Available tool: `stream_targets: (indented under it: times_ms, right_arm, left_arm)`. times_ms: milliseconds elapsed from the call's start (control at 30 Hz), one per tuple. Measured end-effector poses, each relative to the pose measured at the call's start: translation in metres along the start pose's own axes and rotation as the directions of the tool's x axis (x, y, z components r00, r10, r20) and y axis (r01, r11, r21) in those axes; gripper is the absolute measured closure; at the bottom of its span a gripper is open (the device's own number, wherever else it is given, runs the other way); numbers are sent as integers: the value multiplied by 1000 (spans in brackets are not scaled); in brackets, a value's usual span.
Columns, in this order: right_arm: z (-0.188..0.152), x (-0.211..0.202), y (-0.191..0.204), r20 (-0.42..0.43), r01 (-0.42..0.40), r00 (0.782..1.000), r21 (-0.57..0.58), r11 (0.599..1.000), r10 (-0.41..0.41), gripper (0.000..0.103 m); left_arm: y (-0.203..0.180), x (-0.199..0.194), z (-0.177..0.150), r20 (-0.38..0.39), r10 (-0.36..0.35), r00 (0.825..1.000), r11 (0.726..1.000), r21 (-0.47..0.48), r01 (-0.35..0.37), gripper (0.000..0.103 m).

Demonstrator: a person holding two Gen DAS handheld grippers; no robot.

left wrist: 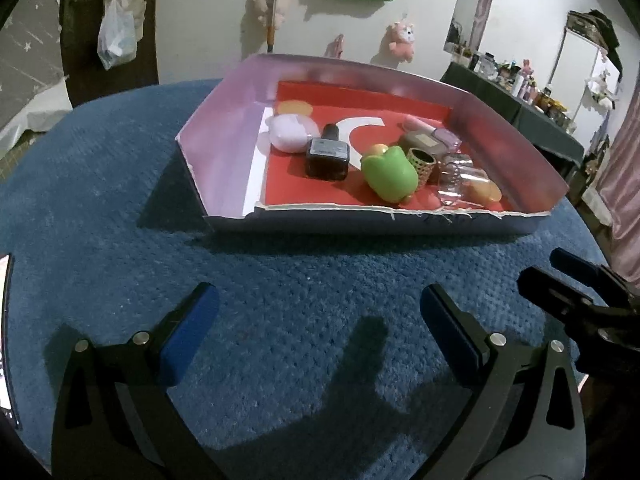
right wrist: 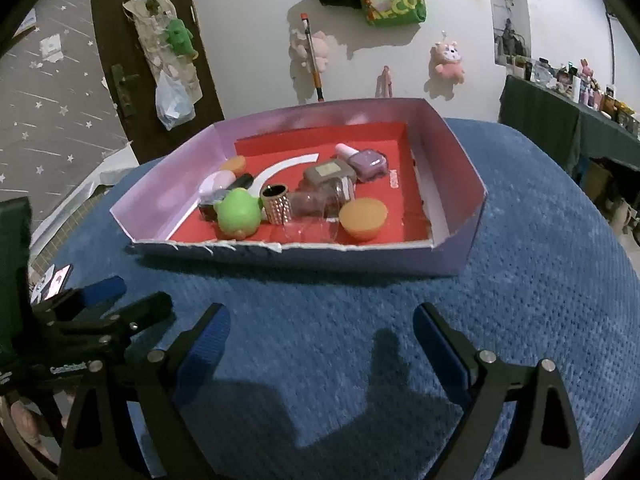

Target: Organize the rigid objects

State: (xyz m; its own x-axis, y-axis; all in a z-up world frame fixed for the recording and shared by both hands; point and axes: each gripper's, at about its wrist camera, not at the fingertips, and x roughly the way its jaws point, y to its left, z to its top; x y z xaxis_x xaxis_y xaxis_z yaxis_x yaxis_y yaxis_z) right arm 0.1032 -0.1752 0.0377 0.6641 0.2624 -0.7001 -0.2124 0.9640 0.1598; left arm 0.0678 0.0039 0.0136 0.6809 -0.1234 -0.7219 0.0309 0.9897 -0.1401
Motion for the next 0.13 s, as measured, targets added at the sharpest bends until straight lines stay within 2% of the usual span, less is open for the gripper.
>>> stream_targets:
  times_ms: [133]
  right_arm:
    - [-4,0,-3,-8,0,1000,17,1000,0,8]
  left_arm:
    - [0,3,-2,-24,-4,1000,1000,-9,4,1]
